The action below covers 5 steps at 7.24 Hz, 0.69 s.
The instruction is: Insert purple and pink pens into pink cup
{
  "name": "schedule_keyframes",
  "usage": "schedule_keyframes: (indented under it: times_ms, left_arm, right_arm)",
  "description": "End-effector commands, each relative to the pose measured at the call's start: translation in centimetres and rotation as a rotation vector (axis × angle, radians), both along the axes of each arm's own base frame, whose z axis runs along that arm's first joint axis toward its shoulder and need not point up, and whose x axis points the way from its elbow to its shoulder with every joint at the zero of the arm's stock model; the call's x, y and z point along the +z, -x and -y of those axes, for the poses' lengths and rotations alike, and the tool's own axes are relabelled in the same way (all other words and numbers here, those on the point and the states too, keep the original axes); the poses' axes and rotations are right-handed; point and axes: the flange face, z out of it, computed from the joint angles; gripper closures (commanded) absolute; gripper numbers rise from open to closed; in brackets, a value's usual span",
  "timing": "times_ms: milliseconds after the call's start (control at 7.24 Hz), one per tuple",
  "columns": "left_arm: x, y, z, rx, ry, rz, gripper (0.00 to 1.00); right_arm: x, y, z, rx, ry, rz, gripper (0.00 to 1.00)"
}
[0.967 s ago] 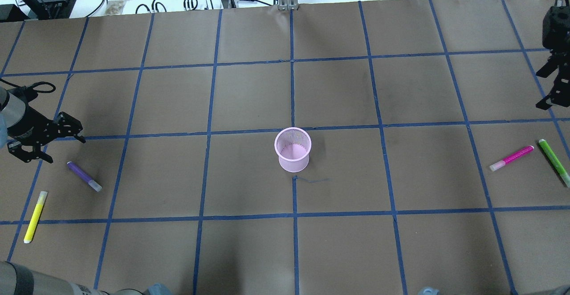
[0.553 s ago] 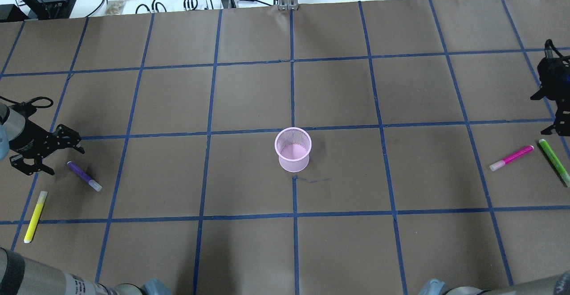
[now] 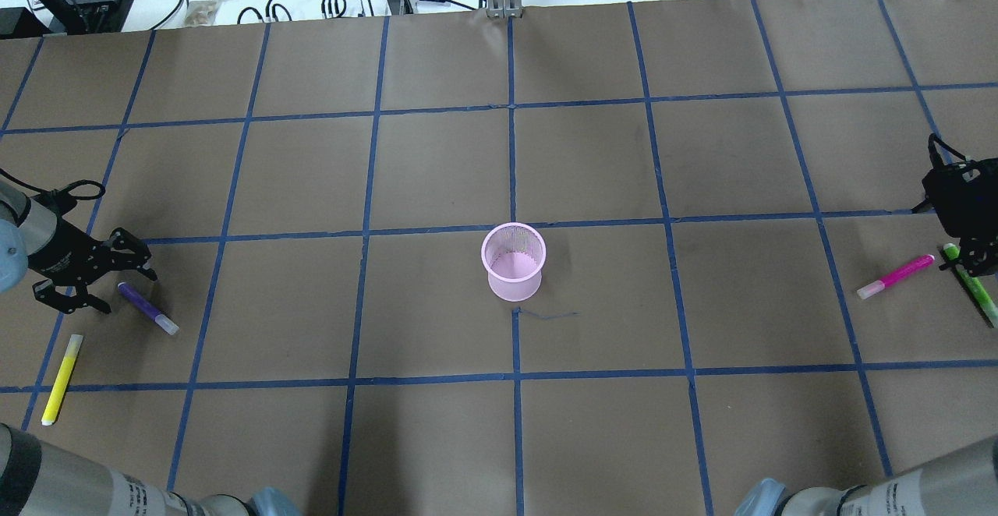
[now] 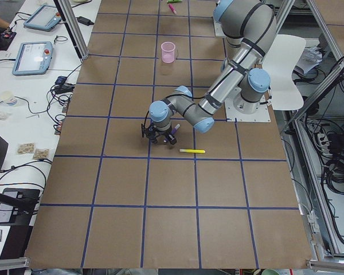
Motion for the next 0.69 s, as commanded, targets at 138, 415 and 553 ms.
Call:
schedule_keyframes:
  times_ms: [138,415,553]
  left_arm:
    - [-0.01,-0.21,0.23,-0.011,0.010,0.007,0.43]
    - [0.28,-0.27,0.26,-0.040,0.025,0.005,0.92]
    - [0.27,0.21,0.50,-0.027,0.054,-0.037,1.00]
  right_arm:
    - [-1.85,0.32,-0.55,0.022,-0.043,-0.008,0.08]
    - [-2.08,0.25,-0.58,0.027,-0.045,-0.002,0.13]
    - [-2.14,0.22,-0.64,0.027,-0.047,-0.002,0.27]
